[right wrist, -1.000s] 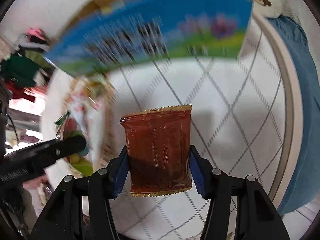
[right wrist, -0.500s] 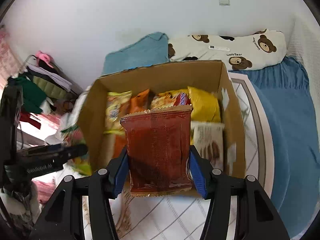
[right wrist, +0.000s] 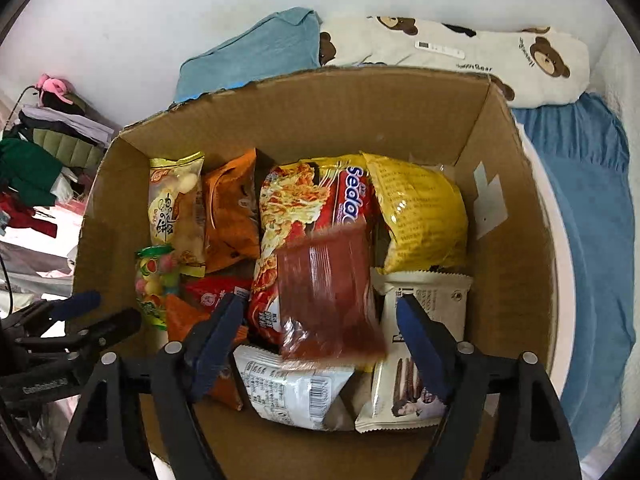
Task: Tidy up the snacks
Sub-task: 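Carry the brown packet and candy bag into the box and release them, then pull both tools back from the box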
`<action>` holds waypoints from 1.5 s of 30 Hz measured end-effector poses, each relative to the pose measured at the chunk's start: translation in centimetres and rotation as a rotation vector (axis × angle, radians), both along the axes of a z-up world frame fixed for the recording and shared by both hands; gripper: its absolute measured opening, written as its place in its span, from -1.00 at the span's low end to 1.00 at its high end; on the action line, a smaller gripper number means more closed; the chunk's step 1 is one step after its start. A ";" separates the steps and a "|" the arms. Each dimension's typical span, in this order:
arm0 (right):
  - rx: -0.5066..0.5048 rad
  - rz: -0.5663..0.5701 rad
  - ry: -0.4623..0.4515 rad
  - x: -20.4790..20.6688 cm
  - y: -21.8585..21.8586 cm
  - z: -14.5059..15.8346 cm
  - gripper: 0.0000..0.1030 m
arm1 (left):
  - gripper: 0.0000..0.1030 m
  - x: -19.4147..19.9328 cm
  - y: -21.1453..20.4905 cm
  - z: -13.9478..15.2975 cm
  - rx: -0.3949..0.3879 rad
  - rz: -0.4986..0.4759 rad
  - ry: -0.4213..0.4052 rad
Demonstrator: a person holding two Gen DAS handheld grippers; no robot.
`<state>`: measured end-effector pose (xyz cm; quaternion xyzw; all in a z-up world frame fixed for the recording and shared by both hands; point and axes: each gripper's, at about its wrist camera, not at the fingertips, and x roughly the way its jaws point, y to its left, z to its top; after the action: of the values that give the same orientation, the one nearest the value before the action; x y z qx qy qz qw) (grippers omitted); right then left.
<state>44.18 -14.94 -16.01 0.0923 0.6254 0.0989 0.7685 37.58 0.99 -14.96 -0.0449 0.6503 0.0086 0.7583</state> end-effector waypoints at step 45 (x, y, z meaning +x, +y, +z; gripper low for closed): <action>-0.101 -0.079 -0.422 -18.4 -1.9 15.1 0.92 | 0.95 -14.9 -4.0 13.2 0.038 -0.004 -0.476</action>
<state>25.81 -16.83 -0.90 0.0553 0.4506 0.0543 0.8893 22.67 -3.00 -1.75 -0.0301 0.4531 0.0082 0.8909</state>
